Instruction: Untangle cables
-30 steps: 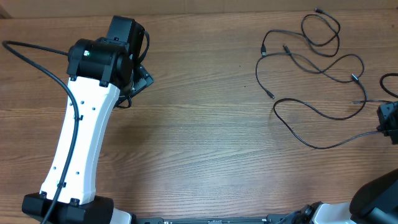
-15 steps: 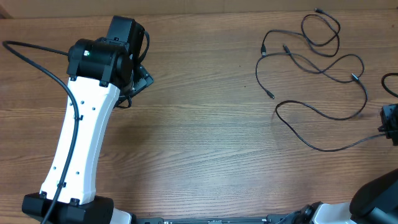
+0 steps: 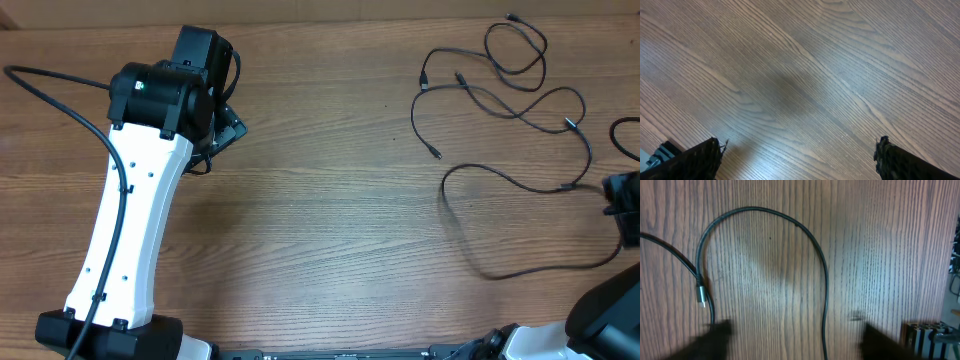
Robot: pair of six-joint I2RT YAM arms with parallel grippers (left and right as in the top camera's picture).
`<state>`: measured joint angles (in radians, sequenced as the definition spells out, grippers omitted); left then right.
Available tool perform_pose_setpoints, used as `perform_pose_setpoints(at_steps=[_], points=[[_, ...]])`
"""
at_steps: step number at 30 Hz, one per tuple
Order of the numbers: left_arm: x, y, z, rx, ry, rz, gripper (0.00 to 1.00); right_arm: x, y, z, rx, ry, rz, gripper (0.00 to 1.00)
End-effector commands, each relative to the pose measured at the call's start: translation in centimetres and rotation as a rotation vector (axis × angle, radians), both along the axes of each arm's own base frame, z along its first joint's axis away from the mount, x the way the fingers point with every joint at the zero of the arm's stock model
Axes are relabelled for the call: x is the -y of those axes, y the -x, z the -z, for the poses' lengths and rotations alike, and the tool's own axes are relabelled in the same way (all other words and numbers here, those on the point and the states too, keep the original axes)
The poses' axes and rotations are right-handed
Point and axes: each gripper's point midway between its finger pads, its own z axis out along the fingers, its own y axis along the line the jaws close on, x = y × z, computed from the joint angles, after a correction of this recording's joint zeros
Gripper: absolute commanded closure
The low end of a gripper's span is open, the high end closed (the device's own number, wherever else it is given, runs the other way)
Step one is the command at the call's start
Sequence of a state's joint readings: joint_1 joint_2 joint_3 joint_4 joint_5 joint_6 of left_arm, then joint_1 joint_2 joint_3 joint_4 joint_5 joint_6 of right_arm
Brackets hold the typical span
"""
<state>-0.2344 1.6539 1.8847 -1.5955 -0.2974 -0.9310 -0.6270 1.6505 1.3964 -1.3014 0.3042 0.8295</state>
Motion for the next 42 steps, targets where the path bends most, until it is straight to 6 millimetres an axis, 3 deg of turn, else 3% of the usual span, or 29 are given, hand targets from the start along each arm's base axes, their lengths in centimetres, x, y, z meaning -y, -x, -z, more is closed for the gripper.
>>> perform_pose_setpoints(at_steps=[1,7,11,16,20,32,37,42], points=[[0.1,-0.1,0.4,-0.018,-0.005,0.020,0.00,0.1,0.3,0.0,-0.012,0.007,0.004,0.01],[0.1,0.0,0.4,-0.019,-0.005,0.020,0.01,-0.6,-0.2,0.3,0.016,-0.038,-0.012,0.01],[0.1,0.0,0.4,-0.019,-0.005,0.020,0.00,-2.6,-2.7,0.7,0.123,-0.170,-0.163,0.02],[0.1,-0.1,0.4,-0.015,-0.004,0.020,0.00,-5.6,-5.3,0.6,0.241,-0.308,-0.370,0.17],[0.2,-0.1,0.4,-0.014,-0.003,0.020,0.00,-8.9,-6.0,1.5,0.246,-0.392,-0.508,0.20],[0.3,-0.1,0.4,-0.017,0.003,0.022,0.00,-22.5,-8.2,7.0,0.166,-0.442,-0.983,0.21],[0.2,0.0,0.4,-0.022,0.002,0.022,0.01,-24.6,-7.8,8.0,0.095,-0.370,-1.023,0.20],[0.2,0.0,0.4,-0.020,0.002,0.021,0.00,-26.8,-7.3,8.8,0.081,-0.372,-1.092,0.39]])
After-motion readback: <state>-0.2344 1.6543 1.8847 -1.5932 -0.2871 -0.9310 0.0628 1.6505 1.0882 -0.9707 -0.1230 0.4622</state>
